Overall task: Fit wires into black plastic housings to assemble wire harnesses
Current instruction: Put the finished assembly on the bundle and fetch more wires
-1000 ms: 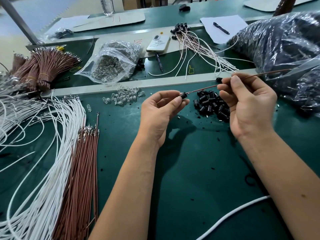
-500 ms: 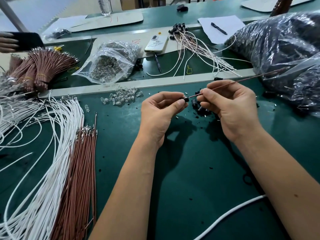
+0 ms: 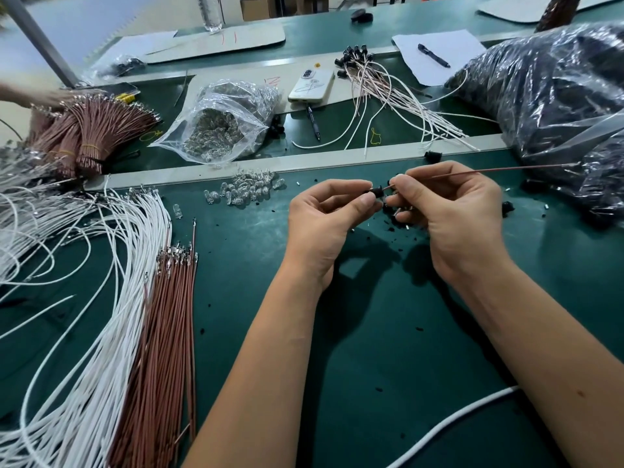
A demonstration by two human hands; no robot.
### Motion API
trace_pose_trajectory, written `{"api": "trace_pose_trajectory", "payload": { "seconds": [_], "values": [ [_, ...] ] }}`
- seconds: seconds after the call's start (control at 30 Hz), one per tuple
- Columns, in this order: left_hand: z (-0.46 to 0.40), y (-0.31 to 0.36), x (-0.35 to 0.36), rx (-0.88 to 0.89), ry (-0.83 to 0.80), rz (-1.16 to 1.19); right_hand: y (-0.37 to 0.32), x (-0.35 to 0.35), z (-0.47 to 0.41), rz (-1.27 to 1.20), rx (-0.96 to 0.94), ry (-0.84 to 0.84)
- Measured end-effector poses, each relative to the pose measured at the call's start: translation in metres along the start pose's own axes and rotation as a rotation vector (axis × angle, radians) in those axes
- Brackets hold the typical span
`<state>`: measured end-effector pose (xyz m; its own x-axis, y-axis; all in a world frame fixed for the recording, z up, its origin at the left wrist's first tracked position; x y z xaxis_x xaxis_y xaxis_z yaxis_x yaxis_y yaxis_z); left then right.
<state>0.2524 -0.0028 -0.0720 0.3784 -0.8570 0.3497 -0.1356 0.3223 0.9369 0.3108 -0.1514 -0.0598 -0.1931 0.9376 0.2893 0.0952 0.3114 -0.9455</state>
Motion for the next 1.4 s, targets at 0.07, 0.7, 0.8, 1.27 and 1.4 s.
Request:
{"api": "trace_pose_trajectory", "payload": {
  "seconds": [0.07,0.7,0.8,1.27,1.4],
  "values": [
    [0.002,-0.001,0.002,-0.006,-0.005,0.003,0.001,0.001,0.0,0.028,-0.005,-0.01],
    [0.003,0.005,0.005,0.016,0.056,-0.036,0.003,0.005,0.001,0.385,-0.057,-0.206],
    [0.003,0.005,0.003,-0.036,0.038,0.055,0.004,0.009,0.004,0.498,-0.105,-0.275],
    [0.003,0.056,-0.045,-0.01,0.283,0.495,0.001,0.035,0.042,0.602,0.375,-1.175],
    [0.02,0.075,-0.077,0.019,0.504,0.214,0.006,0.085,0.041,0.616,0.324,-1.016]
  ]
}}
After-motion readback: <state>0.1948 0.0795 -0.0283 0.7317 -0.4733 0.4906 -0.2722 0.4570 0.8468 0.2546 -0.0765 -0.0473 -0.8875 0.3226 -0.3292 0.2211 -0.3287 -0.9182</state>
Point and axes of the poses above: each hand's wrist, its own z-axis away from the middle knuckle, its own x-axis out of the palm, y = z × x, the point moved 4 cm from there along -z, towards the middle knuckle
